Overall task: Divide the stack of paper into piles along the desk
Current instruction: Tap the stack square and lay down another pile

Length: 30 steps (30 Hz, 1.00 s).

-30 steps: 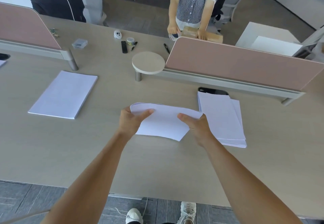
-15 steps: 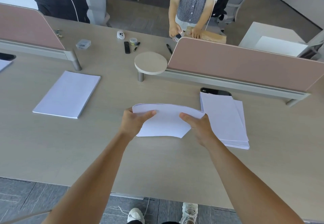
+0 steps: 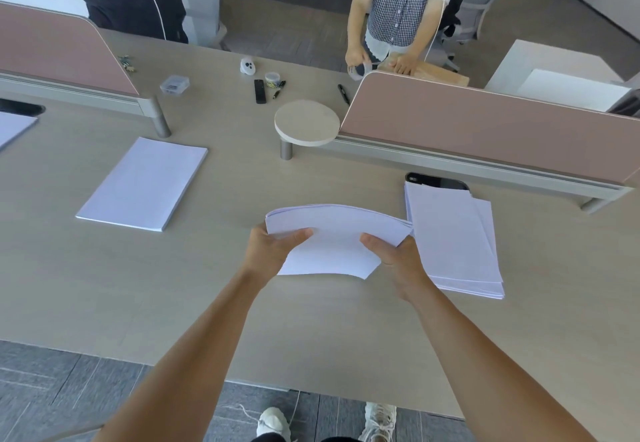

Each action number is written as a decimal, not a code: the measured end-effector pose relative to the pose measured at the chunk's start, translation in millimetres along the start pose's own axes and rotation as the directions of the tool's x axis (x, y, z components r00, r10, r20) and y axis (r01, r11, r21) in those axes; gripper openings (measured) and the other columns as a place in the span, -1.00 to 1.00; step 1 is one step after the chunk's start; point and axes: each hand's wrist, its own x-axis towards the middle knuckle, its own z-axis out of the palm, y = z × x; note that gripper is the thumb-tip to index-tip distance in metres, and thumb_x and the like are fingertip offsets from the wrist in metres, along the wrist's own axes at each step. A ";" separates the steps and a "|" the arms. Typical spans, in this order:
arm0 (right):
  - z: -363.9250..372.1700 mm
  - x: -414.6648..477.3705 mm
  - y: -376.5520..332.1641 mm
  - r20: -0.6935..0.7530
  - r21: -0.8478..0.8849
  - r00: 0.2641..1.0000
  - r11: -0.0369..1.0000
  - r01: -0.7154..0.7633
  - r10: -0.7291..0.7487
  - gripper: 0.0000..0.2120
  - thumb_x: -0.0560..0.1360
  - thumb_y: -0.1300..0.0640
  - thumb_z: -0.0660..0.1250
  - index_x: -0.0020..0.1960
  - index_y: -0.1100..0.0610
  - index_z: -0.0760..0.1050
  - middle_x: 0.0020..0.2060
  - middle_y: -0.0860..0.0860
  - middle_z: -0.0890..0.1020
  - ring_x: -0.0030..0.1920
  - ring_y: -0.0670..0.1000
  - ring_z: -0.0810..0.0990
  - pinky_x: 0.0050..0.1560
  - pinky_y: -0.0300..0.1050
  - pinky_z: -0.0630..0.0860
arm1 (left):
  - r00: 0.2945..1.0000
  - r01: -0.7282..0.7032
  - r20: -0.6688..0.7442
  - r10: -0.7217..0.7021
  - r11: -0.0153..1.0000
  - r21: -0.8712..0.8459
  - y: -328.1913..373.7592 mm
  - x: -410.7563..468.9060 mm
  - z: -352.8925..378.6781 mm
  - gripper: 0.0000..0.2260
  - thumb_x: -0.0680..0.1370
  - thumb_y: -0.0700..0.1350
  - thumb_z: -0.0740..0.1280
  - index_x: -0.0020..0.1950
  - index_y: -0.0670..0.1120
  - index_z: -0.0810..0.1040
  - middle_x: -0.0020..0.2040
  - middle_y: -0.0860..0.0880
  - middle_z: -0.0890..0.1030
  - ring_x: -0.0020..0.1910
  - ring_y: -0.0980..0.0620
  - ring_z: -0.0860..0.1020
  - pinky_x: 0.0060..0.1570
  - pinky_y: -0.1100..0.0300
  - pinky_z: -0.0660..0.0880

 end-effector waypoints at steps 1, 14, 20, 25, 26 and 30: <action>-0.5 0.4 -1.9 0.011 -0.002 1.000 1.000 0.011 -0.011 -0.82 0.47 0.27 0.48 -0.01 0.02 0.66 -0.05 -0.03 0.74 -0.04 -0.04 0.72 -0.07 -0.18 0.62 | 1.000 -0.007 0.008 0.007 1.000 -0.002 1.6 1.0 -1.6 -0.80 0.35 -0.17 0.59 -0.08 0.03 0.71 -0.05 -0.02 0.74 -0.02 -0.01 0.69 0.01 0.07 0.61; 6.0 9.3 12.9 -0.011 -0.011 0.999 0.999 -0.049 0.049 -0.75 0.39 0.22 0.56 0.02 0.00 0.67 0.02 0.01 0.74 0.07 0.04 0.70 0.14 0.05 0.59 | 0.995 0.102 -0.018 -0.102 0.995 0.002 -17.1 9.9 -2.4 -0.80 0.40 -0.23 0.56 0.00 -0.10 0.69 -0.02 -0.07 0.73 -0.03 -0.02 0.69 -0.04 0.14 0.59; 7.9 11.7 14.6 0.046 -0.094 0.998 0.995 -0.040 0.045 -0.76 0.40 0.28 0.54 0.02 0.05 0.67 -0.01 0.01 0.75 0.06 0.01 0.71 0.17 0.03 0.59 | 0.997 0.079 0.024 -0.079 0.997 -0.007 -23.1 11.8 -12.6 -0.69 0.32 -0.18 0.58 0.05 -0.09 0.68 0.01 -0.06 0.73 0.03 -0.05 0.69 0.00 0.08 0.62; 11.3 15.6 17.8 0.054 -0.085 0.996 0.994 -0.073 0.077 -0.66 0.36 0.22 0.57 0.11 0.05 0.64 0.05 0.02 0.73 0.11 0.07 0.69 0.18 0.11 0.58 | 0.991 0.132 -0.010 -0.133 0.991 -0.023 -25.5 14.9 -8.1 -0.72 0.33 -0.24 0.59 0.00 -0.05 0.69 -0.06 -0.02 0.74 -0.06 0.02 0.70 -0.11 0.16 0.60; 12.4 16.5 16.2 0.064 -0.086 0.995 0.994 -0.069 0.075 -0.63 0.34 0.19 0.57 0.12 0.06 0.64 0.06 0.02 0.73 0.11 0.07 0.68 0.17 0.10 0.58 | 0.989 0.146 -0.025 -0.147 0.989 -0.025 -25.4 16.0 -8.8 -0.73 0.32 -0.21 0.60 -0.01 -0.06 0.69 -0.06 -0.02 0.74 -0.06 0.01 0.70 -0.10 0.12 0.61; 20.4 21.0 1.3 0.089 -0.132 0.992 0.988 -0.078 0.090 -0.65 0.31 0.14 0.57 0.09 0.06 0.65 0.04 0.02 0.73 0.08 0.06 0.70 0.13 0.06 0.60 | 0.989 0.138 -0.055 -0.138 0.990 -0.014 -20.2 17.5 -19.8 -0.66 0.25 -0.09 0.63 -0.04 -0.16 0.70 -0.06 -0.08 0.74 -0.04 -0.10 0.70 -0.03 0.00 0.63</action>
